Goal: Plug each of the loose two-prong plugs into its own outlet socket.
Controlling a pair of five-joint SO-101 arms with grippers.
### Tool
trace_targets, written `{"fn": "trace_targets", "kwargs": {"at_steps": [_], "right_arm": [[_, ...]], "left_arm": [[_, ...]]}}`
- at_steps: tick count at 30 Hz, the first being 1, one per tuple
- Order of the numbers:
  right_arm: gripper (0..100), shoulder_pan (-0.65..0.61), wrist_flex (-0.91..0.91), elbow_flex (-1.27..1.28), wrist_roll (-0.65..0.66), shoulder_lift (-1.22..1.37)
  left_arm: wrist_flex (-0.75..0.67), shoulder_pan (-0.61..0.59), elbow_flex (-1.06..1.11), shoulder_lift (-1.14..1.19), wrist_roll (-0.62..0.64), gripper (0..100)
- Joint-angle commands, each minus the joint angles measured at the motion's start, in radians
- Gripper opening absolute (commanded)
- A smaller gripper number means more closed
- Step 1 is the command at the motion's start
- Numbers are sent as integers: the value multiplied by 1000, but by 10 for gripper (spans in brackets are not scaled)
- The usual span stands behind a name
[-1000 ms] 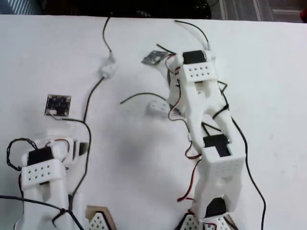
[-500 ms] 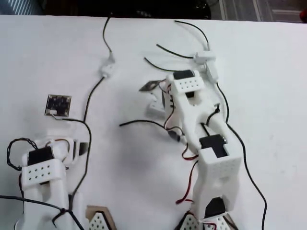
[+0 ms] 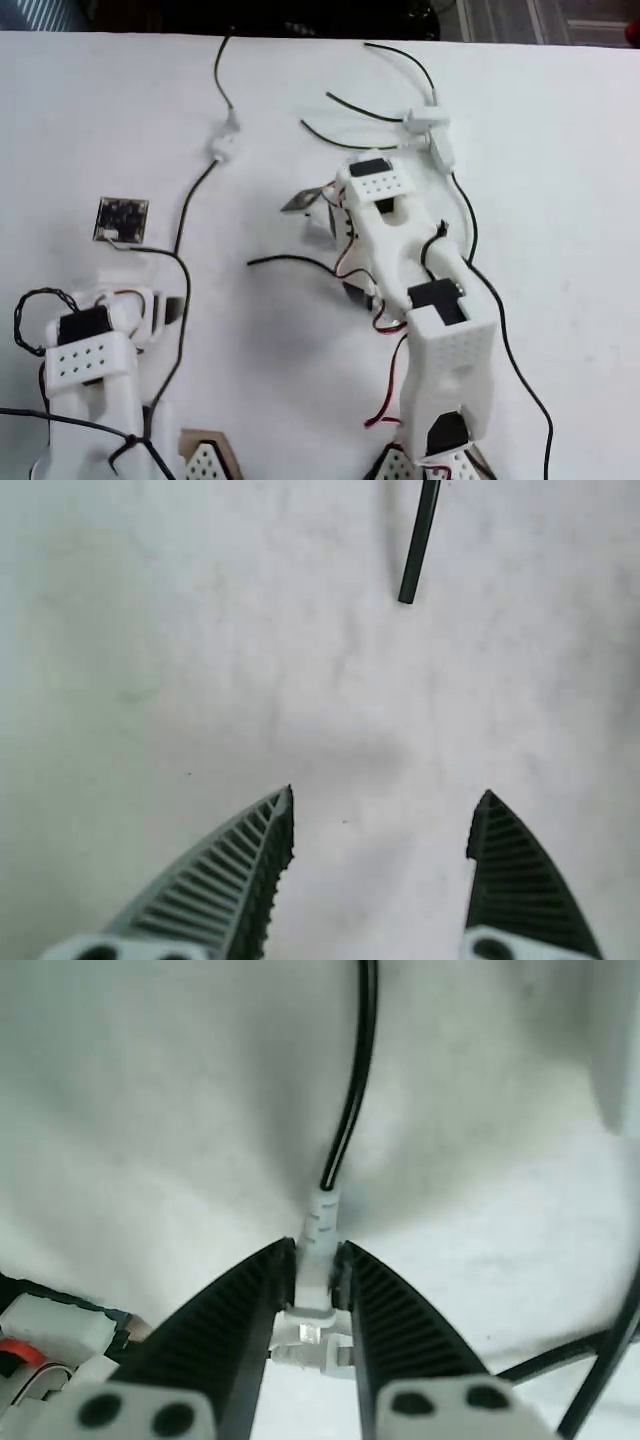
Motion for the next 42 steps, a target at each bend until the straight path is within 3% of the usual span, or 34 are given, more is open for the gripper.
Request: {"fn": "trace_targets", "kwargs": {"at_steps": [1, 11, 14, 22, 30, 37, 42], "right_arm": [[55, -4, -5, -12, 11, -12], [57, 4, -4, -6, 18, -2], [12, 13, -2, -6, 35, -2], [16, 13, 114, -44, 77, -58], [18, 18, 67, -43, 74, -7], [72, 19, 70, -49, 74, 54], [19, 21, 70, -49, 74, 38]], "left_arm": [[-15, 2, -5, -21, -5, 278], [-15, 2, -5, -21, -6, 278], [-15, 2, -5, -21, -6, 278], [-15, 2, -5, -22, -6, 278], [-15, 2, -5, -22, -6, 278], [-15, 2, -5, -22, -6, 278], [-15, 2, -5, -22, -6, 278]]}}
